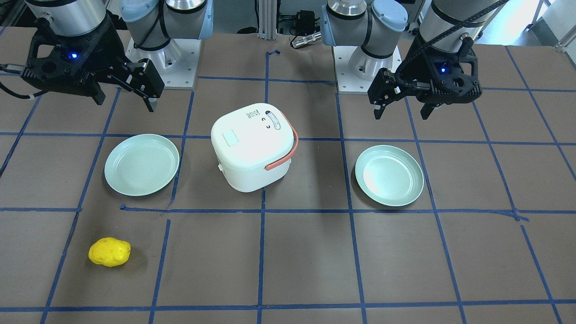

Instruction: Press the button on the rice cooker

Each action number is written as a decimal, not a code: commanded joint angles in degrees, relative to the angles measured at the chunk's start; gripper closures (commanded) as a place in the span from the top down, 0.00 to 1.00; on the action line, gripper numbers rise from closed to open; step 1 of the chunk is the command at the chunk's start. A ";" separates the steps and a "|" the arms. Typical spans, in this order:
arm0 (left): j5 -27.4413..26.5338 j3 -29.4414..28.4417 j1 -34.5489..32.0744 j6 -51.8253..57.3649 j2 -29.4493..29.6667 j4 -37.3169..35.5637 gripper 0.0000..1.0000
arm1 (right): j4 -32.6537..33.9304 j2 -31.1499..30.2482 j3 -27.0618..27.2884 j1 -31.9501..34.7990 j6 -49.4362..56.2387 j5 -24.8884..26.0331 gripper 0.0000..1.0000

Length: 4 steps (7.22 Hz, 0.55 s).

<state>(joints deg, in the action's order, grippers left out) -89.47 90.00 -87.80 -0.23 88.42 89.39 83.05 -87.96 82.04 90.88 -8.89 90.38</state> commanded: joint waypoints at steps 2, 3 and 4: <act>0.00 0.00 0.00 -0.04 0.00 0.00 1.00 | 0.80 0.16 0.05 0.00 0.10 -0.82 0.87; 0.00 0.00 0.00 0.05 0.00 0.00 1.00 | 0.71 0.51 -0.04 0.26 0.10 -1.17 0.53; 0.00 0.00 0.00 0.05 0.00 0.00 1.00 | 0.53 0.86 -0.04 0.70 0.10 -2.65 0.25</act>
<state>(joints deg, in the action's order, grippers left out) -89.47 90.00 -87.80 -0.20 88.42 89.39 83.71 -87.50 82.04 91.16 -8.80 89.06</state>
